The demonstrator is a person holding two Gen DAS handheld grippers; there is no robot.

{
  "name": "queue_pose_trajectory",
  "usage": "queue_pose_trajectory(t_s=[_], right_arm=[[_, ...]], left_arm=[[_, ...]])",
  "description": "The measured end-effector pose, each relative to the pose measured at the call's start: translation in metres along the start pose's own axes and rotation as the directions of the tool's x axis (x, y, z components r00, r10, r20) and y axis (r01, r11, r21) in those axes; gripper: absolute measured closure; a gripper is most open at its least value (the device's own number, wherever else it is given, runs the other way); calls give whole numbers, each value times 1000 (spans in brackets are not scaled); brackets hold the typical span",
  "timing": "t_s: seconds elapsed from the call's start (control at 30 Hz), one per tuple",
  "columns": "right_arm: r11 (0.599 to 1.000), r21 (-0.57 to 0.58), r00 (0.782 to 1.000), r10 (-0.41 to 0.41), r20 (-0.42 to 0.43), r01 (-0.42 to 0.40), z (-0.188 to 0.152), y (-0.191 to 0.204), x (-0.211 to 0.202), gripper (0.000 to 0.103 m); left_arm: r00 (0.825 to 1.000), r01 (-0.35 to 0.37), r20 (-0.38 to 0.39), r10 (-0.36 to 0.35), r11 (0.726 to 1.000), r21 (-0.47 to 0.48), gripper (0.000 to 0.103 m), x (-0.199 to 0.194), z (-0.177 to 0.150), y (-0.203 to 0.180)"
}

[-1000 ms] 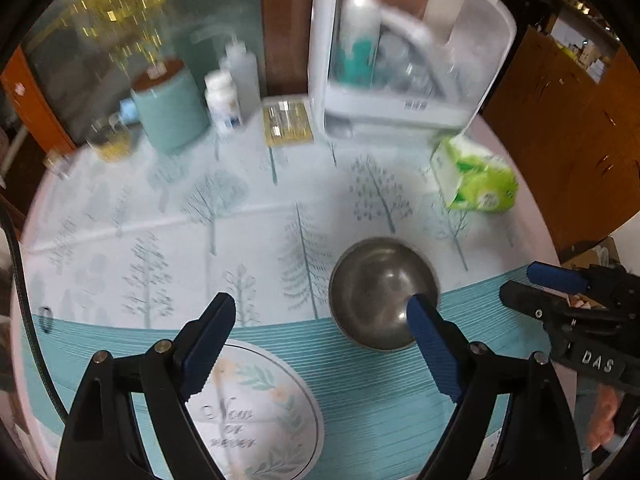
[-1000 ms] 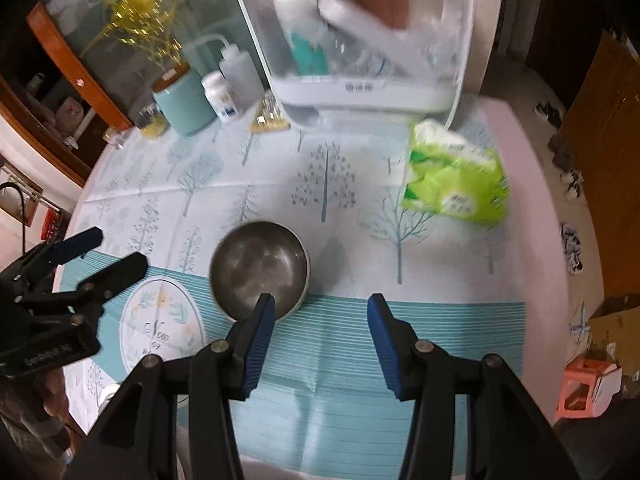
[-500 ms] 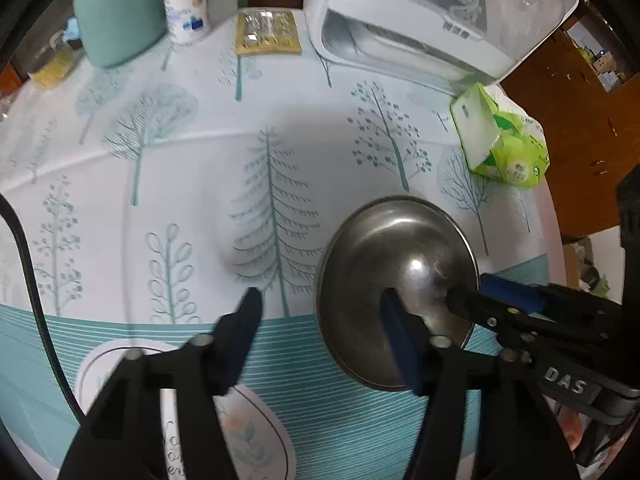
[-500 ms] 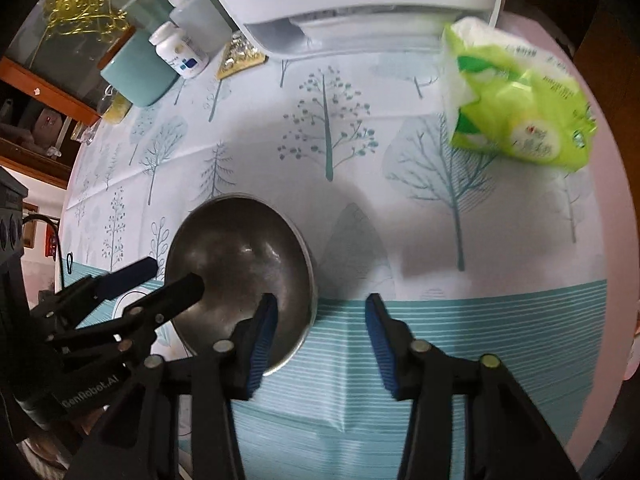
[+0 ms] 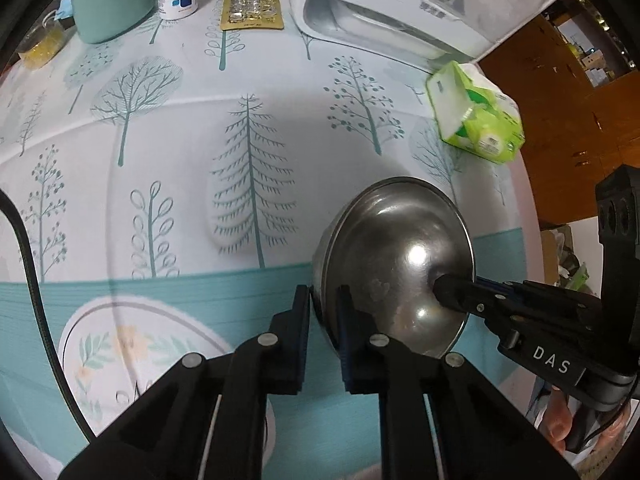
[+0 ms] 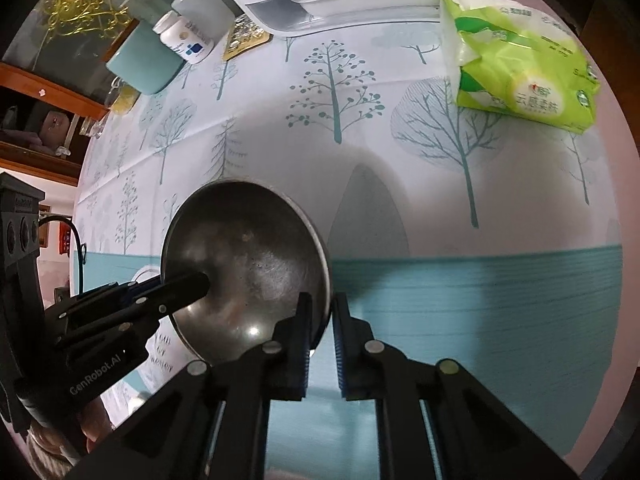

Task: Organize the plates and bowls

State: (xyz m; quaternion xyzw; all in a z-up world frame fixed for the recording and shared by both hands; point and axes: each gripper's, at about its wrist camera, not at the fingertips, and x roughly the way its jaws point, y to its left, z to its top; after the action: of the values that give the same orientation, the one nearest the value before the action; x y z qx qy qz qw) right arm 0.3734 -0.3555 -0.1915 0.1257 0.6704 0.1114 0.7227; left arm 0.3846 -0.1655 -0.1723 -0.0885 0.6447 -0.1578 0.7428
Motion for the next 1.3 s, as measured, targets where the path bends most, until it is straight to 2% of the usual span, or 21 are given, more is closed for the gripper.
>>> queue_pose_trajectory(t_s=[0.3,0.67,0.87,1.1,1.3], right_arm=[[999,-34,999,29,29,-28,-42,11,-53,93],[994,-110,998,20,59,-14,-129,26,-108,92],[991,-137,999,15,42,-9,-180,26,-116,92],[986,-166,1000,-23,-16,20,-238,22,-94,92],[983,-182,998,-38,-54,27,-262,23,-78,92]], left_arm=[[1000,-11,15,10,998,61,91,-56,-50,-30],[999,-14,31,11,995,96,91,-106,-138,-62],[999,-29,-11,30,994,110,91,-101,-195,-73],[995,-27,-95,36,995,94,91,-72,-255,-71],[989,-39,-136,49,996,75,91,-56,-283,-67]])
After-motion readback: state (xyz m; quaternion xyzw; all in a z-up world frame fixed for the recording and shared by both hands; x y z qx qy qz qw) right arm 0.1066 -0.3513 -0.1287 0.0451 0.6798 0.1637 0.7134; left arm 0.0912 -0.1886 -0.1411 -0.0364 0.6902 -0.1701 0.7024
